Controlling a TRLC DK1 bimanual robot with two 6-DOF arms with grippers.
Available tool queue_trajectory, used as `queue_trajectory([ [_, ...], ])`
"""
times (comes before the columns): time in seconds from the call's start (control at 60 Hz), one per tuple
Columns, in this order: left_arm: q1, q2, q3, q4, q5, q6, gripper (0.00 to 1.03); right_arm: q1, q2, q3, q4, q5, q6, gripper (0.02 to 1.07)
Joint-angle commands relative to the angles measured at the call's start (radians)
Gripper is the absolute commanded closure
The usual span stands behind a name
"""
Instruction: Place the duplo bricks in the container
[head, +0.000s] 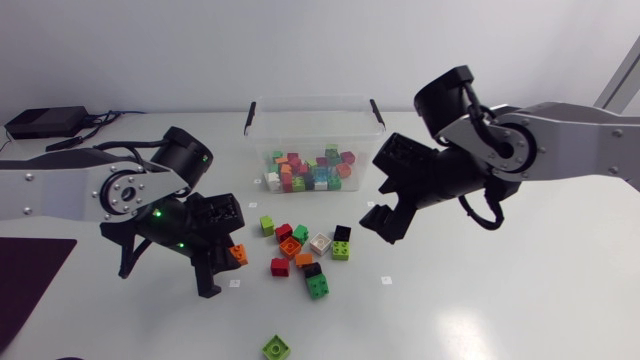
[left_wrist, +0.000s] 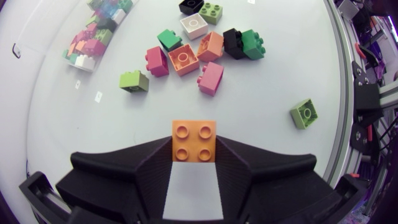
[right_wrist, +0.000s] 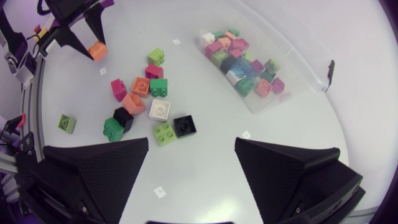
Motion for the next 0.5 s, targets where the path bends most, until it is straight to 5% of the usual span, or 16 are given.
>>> queue_trajectory([
  [0.0, 0.007, -0.043, 0.045, -0.03, 0.013, -0.007, 0.8, 0.023, 0.051, 0.026, -0.034, 0.016, -0.041, 0.07],
  [0.483, 0.018, -0.035, 0.327, -0.053, 0.064, -0.145, 0.8, 0.058, 0.308, 0.146, -0.003, 0.079, -0.1, 0.07],
])
